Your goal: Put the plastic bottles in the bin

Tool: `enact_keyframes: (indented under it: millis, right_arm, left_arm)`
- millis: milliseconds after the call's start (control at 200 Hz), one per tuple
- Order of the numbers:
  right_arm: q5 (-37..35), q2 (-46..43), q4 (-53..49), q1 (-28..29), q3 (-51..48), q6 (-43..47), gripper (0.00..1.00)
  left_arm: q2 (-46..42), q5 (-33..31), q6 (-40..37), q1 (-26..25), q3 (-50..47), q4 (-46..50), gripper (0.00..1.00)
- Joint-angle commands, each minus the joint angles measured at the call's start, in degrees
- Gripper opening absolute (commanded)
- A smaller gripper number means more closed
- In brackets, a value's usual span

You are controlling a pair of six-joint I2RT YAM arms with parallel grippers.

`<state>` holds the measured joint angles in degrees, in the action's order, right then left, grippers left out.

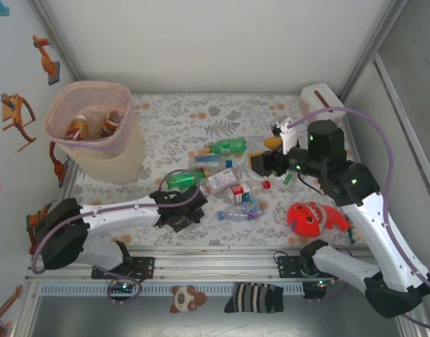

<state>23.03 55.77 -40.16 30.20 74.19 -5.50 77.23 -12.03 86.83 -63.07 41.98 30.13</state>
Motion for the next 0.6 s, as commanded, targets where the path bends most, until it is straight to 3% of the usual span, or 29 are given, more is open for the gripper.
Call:
enact_keyframes:
  millis: [0, 290, 596]
  right_arm:
    - [-0.60, -0.88, -0.34, 0.23, 0.47, 0.62, 0.74]
    - [-2.16, -1.42, -0.97, 0.21, 1.39, 0.78, 0.74]
    - [-4.36, -1.65, -1.13, 0.21, 1.86, 0.80, 0.74]
  left_arm:
    - [-3.67, -3.07, -3.77, -0.01, 2.99, 5.35, 0.62]
    - [-12.14, -7.46, -15.21, 0.78, 9.13, 11.96, 0.60]
    - [-15.53, -6.77, -27.83, 7.94, 19.20, 18.10, 0.55]
